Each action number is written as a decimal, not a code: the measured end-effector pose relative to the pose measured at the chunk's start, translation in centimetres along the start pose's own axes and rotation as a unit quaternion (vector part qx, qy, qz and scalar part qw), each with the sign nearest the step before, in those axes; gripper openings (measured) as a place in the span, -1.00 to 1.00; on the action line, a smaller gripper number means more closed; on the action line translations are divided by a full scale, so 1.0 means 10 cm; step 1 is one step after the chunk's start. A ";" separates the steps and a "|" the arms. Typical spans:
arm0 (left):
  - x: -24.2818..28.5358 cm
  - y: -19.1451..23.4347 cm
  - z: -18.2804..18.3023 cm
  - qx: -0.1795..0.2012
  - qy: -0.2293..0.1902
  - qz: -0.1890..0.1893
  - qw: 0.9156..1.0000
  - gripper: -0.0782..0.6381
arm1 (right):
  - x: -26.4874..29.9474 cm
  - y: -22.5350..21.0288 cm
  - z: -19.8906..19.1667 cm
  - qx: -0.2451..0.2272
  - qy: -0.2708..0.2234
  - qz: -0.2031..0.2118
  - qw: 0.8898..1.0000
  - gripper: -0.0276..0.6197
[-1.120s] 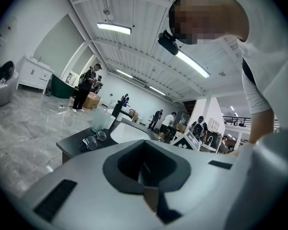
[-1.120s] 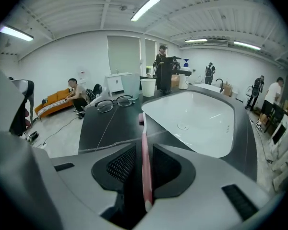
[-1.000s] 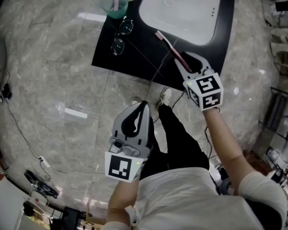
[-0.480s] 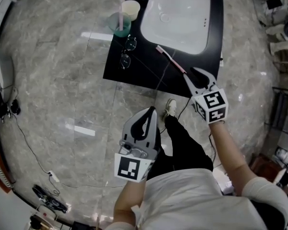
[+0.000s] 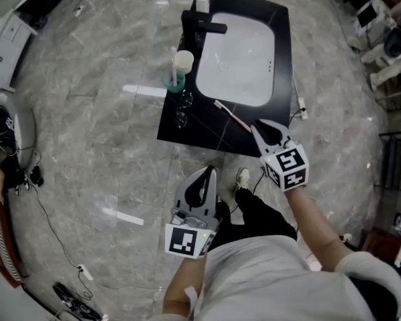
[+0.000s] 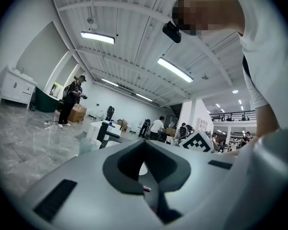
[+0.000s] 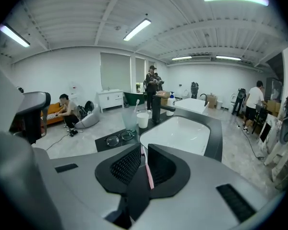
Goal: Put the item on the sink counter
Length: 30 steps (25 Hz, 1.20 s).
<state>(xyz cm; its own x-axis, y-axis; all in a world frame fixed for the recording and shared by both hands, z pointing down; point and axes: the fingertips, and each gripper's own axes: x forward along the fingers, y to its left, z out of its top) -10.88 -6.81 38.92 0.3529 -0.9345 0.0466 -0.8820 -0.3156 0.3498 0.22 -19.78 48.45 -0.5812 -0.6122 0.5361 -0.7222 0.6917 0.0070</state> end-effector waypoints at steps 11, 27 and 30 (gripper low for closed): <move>-0.01 -0.19 0.28 0.023 -0.016 -0.003 1.000 -0.77 | -0.34 -0.03 0.50 -0.003 -0.051 0.008 0.999 -0.74; 0.08 -0.46 0.87 0.094 -0.063 0.031 0.993 -0.77 | -1.35 0.18 1.81 -0.083 -0.235 0.060 0.967 -0.77; 0.09 -0.54 0.92 0.101 -0.067 0.032 0.992 -0.77 | -1.61 0.18 2.01 -0.081 -0.273 0.070 0.956 -0.77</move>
<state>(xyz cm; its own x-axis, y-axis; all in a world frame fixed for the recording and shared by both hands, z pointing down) -8.70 -7.46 28.49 0.2607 -0.9631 -0.0669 -0.9510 -0.2681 0.1539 0.69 -16.37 22.85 -0.8085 -0.5881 0.0207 -0.5818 0.8042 0.1217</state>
